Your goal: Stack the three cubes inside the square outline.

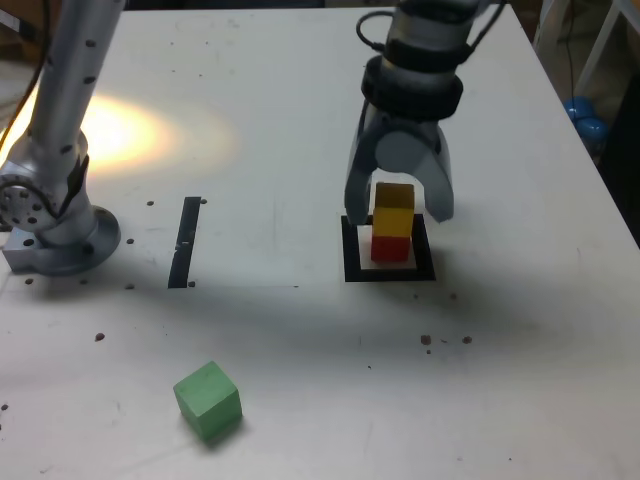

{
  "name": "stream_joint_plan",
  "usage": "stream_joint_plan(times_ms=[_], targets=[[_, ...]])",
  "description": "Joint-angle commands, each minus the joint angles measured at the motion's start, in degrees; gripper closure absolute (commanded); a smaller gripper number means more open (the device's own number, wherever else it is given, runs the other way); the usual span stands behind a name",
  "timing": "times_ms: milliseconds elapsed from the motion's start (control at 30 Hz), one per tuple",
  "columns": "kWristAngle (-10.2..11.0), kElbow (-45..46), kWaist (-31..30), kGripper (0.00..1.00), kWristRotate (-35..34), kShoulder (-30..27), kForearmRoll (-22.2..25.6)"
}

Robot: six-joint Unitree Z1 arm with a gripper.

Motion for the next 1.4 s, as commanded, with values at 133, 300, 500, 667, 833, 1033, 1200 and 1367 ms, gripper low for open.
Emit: stream_joint_plan(times_ms=[133, 300, 500, 667, 833, 1033, 1200, 1367], targets=[[1.91, 4.95, -0.75, 0.01, 0.41, -7.40, 0.46], [3.59, 10.66, -4.75, 0.01, 1.38, -12.89, 1.19], [5.49, 17.39, -12.58, 0.01, 1.15, -18.74, 1.73], [5.90, 22.56, -19.06, 0.01, 0.37, -24.44, 2.64], [4.48, 25.75, -25.62, 0.01, -0.15, -26.91, 2.45], [3.13, 25.66, -32.79, 0.01, -0.92, -24.31, 0.36], [1.92, 26.15, -37.53, 0.01, -1.93, -22.38, -2.13], [0.67, 26.95, -41.49, 0.01, -3.23, -20.46, -4.44]])
